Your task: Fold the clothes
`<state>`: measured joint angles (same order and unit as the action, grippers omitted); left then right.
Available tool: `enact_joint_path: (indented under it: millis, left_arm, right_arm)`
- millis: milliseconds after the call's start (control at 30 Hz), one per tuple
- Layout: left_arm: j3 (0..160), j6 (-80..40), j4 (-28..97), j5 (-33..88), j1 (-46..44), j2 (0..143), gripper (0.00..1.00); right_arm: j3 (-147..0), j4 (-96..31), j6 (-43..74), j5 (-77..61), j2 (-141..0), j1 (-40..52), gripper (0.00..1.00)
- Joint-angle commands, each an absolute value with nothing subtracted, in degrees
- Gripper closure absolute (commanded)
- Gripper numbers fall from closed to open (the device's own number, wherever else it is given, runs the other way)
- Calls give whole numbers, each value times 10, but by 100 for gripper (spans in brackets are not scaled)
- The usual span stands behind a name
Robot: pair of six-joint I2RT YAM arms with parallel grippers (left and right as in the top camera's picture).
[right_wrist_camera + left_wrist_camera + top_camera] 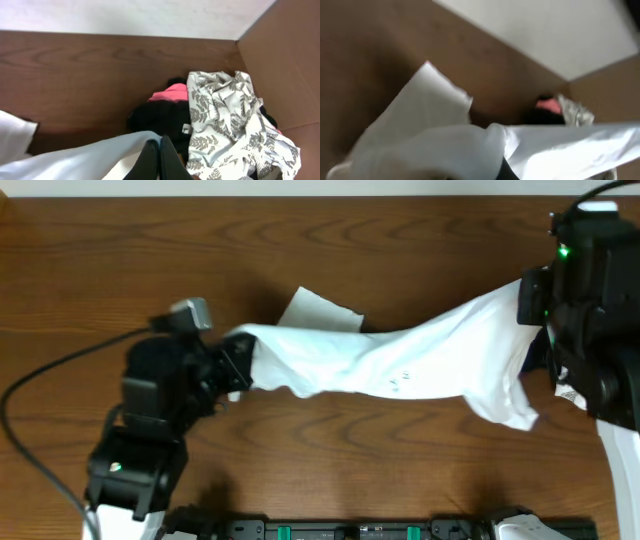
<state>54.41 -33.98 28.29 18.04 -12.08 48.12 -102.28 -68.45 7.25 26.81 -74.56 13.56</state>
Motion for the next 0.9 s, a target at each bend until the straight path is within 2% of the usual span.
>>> enact_joint_path:
  millis: [0,200,500,700,867]
  left_arm:
    - [618,-305,288,173,-98,477,94]
    - [701,-302,332,173,-77,482,94]
    - [707,-289,360,141,-77,527,94]
    - [707,-270,282,139,-76,657,94]
    - [715,-270,141,164,-52,801,94]
  right_arm:
    - [-1029,-682,84,276,-721,130,99]
    - [-1030,-676,97,276,-694,130,99]
    - [-1030,-679,96,261,-723,130,99]
    - [-1030,-621,65,261,-827,130,99]
    - [-1030,-522,40,261,-941,119,99]
